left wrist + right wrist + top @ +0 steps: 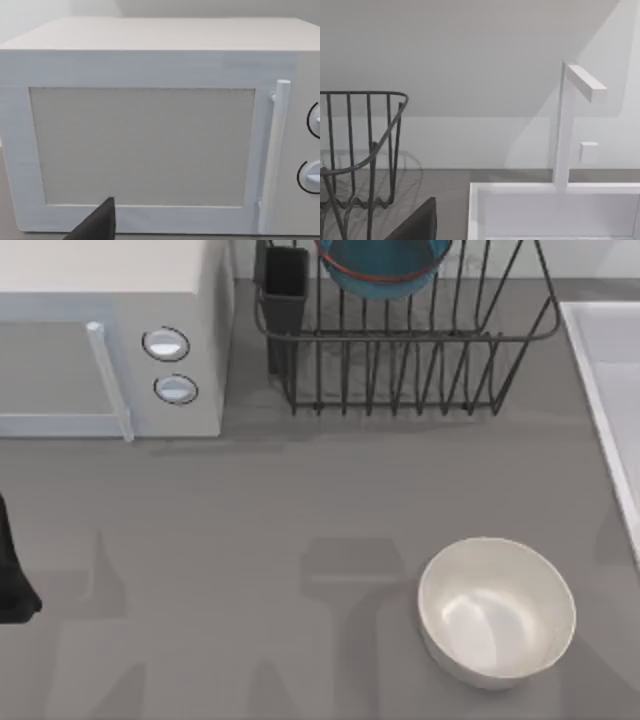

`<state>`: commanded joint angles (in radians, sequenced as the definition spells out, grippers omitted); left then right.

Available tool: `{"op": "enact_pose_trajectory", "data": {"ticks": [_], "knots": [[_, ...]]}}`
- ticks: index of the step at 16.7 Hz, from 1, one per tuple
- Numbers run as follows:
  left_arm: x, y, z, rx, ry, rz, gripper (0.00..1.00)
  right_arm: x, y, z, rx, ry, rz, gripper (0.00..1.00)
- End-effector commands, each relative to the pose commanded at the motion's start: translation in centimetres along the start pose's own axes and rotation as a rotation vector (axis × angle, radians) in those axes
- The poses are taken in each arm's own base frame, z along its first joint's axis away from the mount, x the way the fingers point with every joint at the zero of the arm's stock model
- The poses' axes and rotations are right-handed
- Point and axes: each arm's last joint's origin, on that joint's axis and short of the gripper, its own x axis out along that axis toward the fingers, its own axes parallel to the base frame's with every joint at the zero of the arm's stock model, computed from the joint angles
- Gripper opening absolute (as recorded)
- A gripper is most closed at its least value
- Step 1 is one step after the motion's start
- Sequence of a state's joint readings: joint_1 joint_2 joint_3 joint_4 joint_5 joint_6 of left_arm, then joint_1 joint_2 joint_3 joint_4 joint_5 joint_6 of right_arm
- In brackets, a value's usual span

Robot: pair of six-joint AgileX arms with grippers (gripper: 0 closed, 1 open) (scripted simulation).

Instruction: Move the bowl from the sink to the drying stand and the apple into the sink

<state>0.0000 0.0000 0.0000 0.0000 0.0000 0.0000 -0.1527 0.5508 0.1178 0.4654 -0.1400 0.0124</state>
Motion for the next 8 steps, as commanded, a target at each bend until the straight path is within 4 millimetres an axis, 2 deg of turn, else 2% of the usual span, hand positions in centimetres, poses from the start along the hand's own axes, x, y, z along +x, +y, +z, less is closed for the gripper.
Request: {"op": "enact_pose_trajectory", "data": {"ticks": [4, 8], "knots": [[0.0, 0.0, 0.0, 0.0, 0.0, 0.0, 1.0, -2.9, 1.2, -1.6, 0.004, 0.009, 0.005, 1.0], [0.0, 0.0, 0.0, 0.0, 0.0, 0.0, 1.0, -4.0, 1.7, -2.9, 0.002, 0.027, 0.009, 1.0]]}}
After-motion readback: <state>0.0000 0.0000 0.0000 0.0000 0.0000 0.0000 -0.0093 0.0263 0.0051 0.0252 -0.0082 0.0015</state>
